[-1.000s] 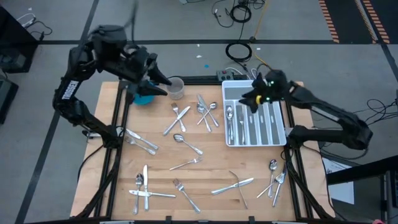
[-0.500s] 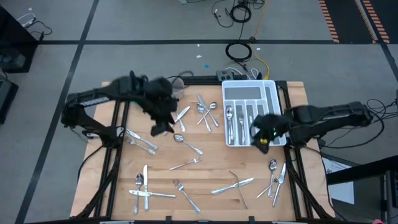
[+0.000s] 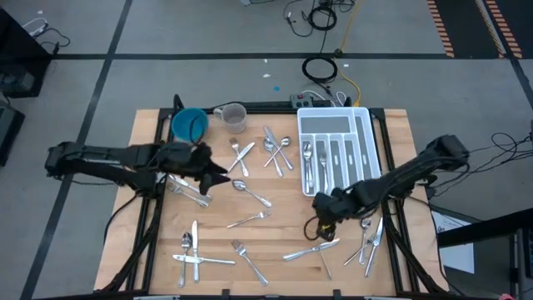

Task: Sort silverware
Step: Put the fork in the silverware tray

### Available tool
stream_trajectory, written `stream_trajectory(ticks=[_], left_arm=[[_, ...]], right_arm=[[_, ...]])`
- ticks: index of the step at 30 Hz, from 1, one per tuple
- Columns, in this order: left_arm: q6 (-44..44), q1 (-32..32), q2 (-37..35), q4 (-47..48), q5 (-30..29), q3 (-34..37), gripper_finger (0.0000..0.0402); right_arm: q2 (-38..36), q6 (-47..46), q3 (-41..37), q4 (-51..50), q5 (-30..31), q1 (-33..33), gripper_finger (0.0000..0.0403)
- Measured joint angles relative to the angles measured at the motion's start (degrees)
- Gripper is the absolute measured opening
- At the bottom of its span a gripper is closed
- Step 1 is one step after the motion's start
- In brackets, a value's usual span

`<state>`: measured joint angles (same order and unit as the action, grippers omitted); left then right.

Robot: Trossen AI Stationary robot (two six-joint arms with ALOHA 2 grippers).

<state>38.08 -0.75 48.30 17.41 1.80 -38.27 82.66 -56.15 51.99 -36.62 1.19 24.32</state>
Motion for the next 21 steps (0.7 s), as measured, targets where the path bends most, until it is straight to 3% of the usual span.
stream_trajectory(ticks=[7,16,19,21], left_arm=[[2.02,-3.63,-4.05,-1.97,-6.11,6.35,0.0205],[0.37,-5.01,-4.11,-2.05,-8.35,8.23,0.0205],[0.11,-5.01,-4.11,-1.99,-9.39,8.84,0.0205],[0.07,-4.99,-4.09,-1.99,-10.28,9.26,0.0205]], right_arm=[[6.26,-5.66,0.02,6.33,0.24,1.88,0.0197],[16.41,-9.1,0.29,6.5,0.82,2.42,0.0196],[18.19,-8.86,1.21,5.01,-0.66,2.3,0.0158],[18.48,-8.73,2.13,3.2,-0.98,2.21,0.0089]])
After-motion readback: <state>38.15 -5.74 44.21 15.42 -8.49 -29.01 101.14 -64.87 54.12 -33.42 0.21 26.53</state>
